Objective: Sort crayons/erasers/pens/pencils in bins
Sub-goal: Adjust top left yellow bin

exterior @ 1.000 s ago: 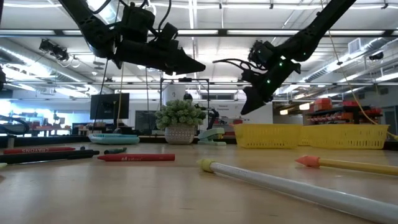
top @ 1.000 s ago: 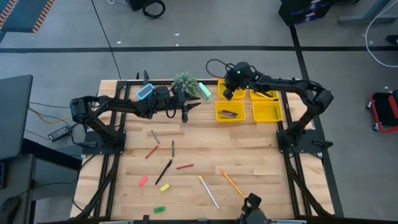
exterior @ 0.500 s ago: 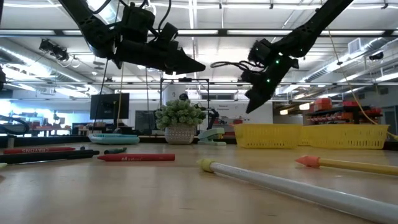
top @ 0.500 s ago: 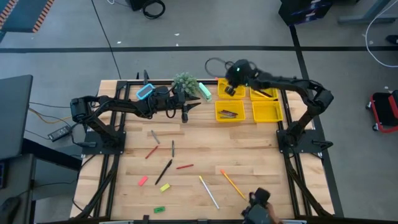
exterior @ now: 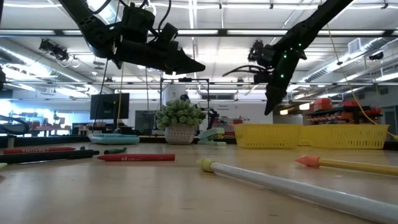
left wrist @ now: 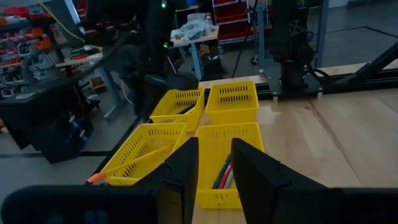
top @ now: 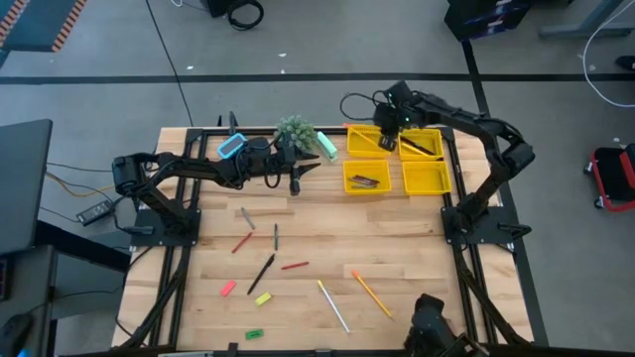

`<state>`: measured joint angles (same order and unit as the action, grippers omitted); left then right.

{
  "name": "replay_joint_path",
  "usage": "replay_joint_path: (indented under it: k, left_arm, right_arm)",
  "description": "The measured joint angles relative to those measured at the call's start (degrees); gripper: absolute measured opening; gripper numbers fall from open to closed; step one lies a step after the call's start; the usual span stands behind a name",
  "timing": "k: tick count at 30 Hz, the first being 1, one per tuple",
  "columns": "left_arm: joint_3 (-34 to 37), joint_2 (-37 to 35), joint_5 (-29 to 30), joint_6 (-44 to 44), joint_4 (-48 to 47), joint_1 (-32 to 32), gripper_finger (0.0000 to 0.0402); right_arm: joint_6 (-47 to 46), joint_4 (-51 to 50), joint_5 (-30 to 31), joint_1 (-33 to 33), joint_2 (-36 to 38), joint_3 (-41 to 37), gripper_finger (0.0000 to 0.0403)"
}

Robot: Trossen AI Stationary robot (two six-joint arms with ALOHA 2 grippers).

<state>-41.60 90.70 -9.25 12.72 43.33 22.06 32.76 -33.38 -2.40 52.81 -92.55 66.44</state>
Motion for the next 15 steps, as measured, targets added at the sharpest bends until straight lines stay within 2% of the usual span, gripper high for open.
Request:
replay_joint_path:
  k: [6,15]
  left_arm:
    - [0.0,0.0,0.0,0.0,0.0,0.0,0.0105]
    - [0.0,0.0,0.0,0.1,-0.9,0.0,0.0105]
  right_arm:
    - [-3.5,-4.4,2.4,-0.4,0.0,-0.3,0.0097]
    - [4.8,-8.3,5.4,-0.8,0.0,-0.3,0.0097]
